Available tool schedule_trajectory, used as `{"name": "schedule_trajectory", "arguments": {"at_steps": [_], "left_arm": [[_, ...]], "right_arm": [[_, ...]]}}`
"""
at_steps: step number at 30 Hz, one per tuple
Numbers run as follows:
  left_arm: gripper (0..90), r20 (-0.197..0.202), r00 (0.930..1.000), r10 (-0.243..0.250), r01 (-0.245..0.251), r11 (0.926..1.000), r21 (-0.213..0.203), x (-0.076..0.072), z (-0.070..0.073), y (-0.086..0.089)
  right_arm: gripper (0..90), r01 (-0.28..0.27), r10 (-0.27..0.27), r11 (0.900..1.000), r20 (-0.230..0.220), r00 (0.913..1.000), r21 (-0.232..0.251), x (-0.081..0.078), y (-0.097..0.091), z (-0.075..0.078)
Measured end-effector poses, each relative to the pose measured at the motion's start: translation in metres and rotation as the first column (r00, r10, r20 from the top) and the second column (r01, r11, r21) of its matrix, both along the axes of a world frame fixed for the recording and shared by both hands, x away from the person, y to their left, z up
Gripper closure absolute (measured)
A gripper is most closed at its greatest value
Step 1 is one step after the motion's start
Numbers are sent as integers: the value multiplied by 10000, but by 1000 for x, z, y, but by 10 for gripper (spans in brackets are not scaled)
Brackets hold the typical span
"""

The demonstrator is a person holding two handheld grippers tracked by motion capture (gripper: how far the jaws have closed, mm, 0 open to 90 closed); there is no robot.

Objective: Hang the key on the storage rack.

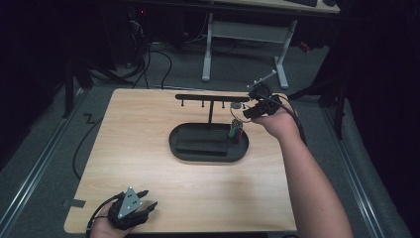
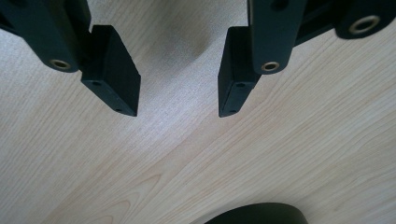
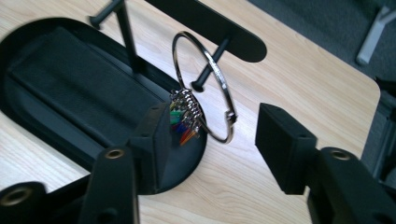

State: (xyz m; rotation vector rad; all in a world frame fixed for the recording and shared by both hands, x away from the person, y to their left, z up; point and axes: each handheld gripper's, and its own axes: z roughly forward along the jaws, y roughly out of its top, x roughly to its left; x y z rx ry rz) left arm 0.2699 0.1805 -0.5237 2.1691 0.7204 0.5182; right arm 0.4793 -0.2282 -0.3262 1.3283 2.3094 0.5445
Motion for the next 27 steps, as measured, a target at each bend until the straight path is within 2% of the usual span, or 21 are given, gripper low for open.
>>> {"name": "schedule_trajectory", "arguments": {"at_steps": [4, 5, 8, 12, 15, 18, 20, 23, 27], "left_arm": [[494, 23, 10000, 50, -50, 10000, 31, -1, 1, 0], [493, 23, 10000, 59, -59, 10000, 32, -1, 1, 0], [491, 13, 9999, 100, -100, 9999, -19, 1, -1, 0], [486, -75, 9999, 152, -152, 9999, -4, 2, -2, 1], [481, -127, 9997, 205, -207, 9997, -146, 3, -2, 2], [479, -186, 9996, 203, -206, 9997, -141, 4, -2, 2], [475, -179, 9996, 229, -232, 9996, -173, 4, -2, 1], [472, -155, 9997, 199, -201, 9997, -153, 4, -2, 0], [469, -263, 9995, 165, -169, 9998, -128, 5, -4, -3]], "right_arm": [[406, -272, 271, 9996, 476, 9985, 25, -13, 0, -2], [398, -497, 498, 9988, 730, 9961, -26, -17, -1, -3], [351, -571, 571, 9984, 1032, 9930, -26, -25, -3, -5], [307, -361, 284, 9975, 1248, 9918, 604, -41, -11, -12], [270, -455, 349, 9961, 1355, 9902, 759, -56, -14, -23], [251, -445, 318, 9953, 1434, 9892, 864, -74, -20, -42], [245, -434, 308, 9968, 1792, 9833, 668, -89, -24, -59], [216, -427, 270, 9967, 2155, 9761, 687, -108, -28, -84], [234, -457, 43, 9880, 2691, 9631, 1478, -136, -37, -122]]}}
